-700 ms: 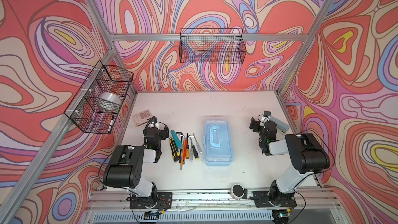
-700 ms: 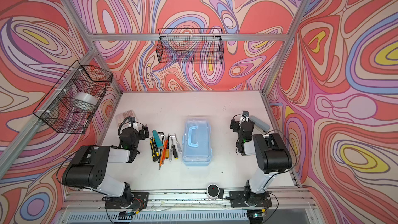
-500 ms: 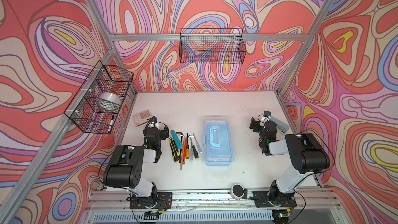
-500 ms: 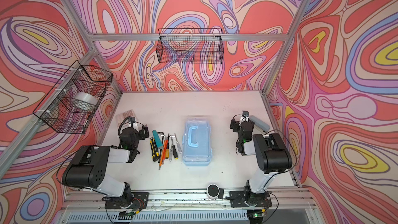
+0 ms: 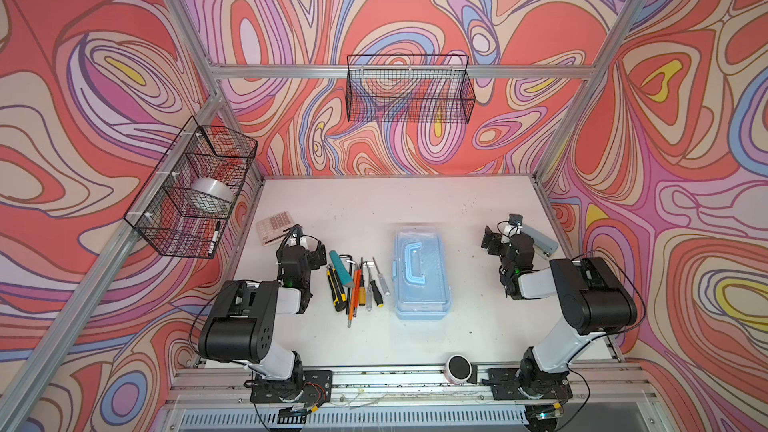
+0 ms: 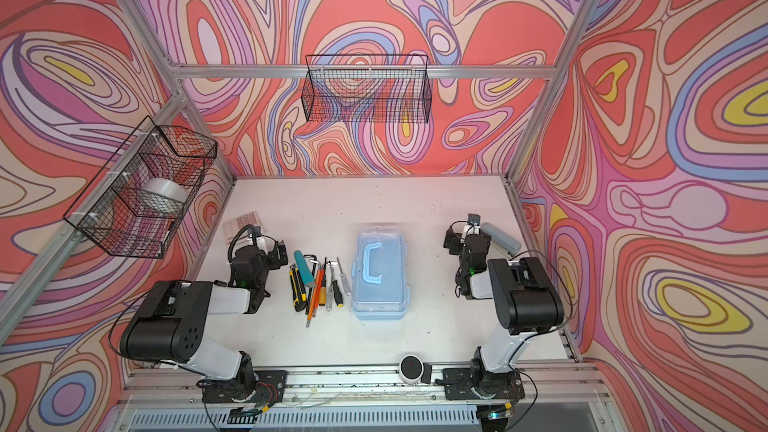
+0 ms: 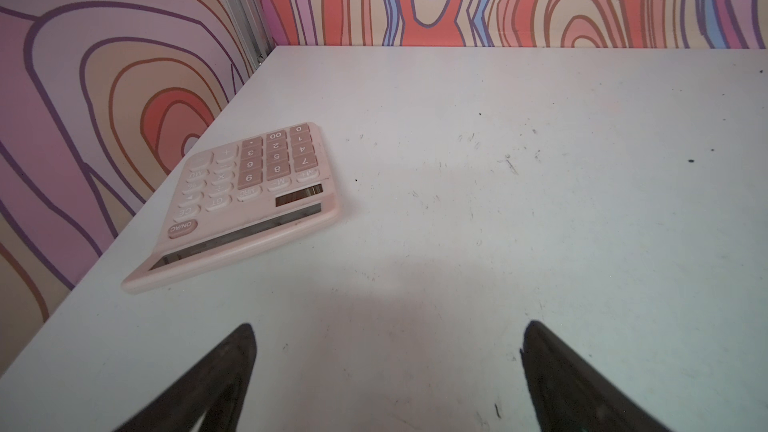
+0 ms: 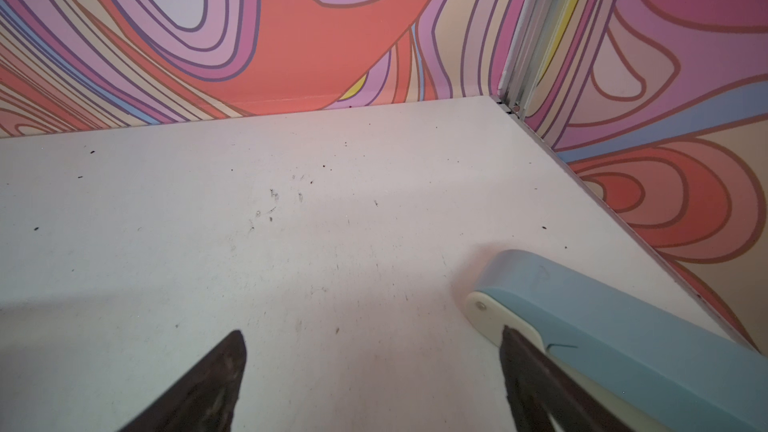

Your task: Pack the tool kit

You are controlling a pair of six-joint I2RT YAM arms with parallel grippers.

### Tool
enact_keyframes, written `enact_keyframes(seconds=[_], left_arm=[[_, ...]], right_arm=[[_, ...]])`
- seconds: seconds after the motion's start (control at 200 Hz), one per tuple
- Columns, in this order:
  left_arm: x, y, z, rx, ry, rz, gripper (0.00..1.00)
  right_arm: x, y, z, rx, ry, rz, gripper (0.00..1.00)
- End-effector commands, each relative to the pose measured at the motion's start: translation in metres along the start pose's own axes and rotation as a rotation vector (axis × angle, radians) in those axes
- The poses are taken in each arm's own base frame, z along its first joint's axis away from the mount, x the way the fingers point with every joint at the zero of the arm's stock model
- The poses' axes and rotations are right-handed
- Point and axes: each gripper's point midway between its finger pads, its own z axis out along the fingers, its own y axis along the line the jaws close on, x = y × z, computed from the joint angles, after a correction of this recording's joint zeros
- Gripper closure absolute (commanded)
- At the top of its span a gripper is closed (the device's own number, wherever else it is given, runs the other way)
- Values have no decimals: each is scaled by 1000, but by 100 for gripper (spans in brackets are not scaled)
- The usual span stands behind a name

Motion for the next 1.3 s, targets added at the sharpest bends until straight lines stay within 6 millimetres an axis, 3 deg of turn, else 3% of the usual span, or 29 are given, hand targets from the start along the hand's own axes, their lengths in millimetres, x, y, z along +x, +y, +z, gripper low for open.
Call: enact_keyframes(seconds=[0.0,0.471,0.586,0.751,0.816,0.831,0.856,0.921,1.122,1.297], left_arm=[[-10,1,2,-2,-21,-12,0],[-10,1,1,-2,-23,-13,0],[-17,3,-2,-43,-2,-2,0],[-51,-2,-22,-55,3,24,0],[-62,3,-32,-85,9,-89,0],[-57,3,-35,-85,34,-111,0],[-72,-1,-38,-65,30,-157,0],[-75,-11,-46,-17,88,-227,0],[-74,-85,-78,331,236,-340,0],[-52,-139,-108,556,407,-434,4]], right_arm=[[2,0,1,-6,8,5,2],[0,-2,0,4,-2,3,2],[-15,-15,-2,108,1,22,2],[-52,-20,-12,284,75,35,2],[-63,-10,-19,261,96,76,2],[-66,-8,-21,259,98,82,2],[-69,-4,-25,252,105,89,2],[-74,12,-34,202,154,113,2],[-87,85,-84,-51,327,230,5],[-95,159,-144,-325,481,312,21]])
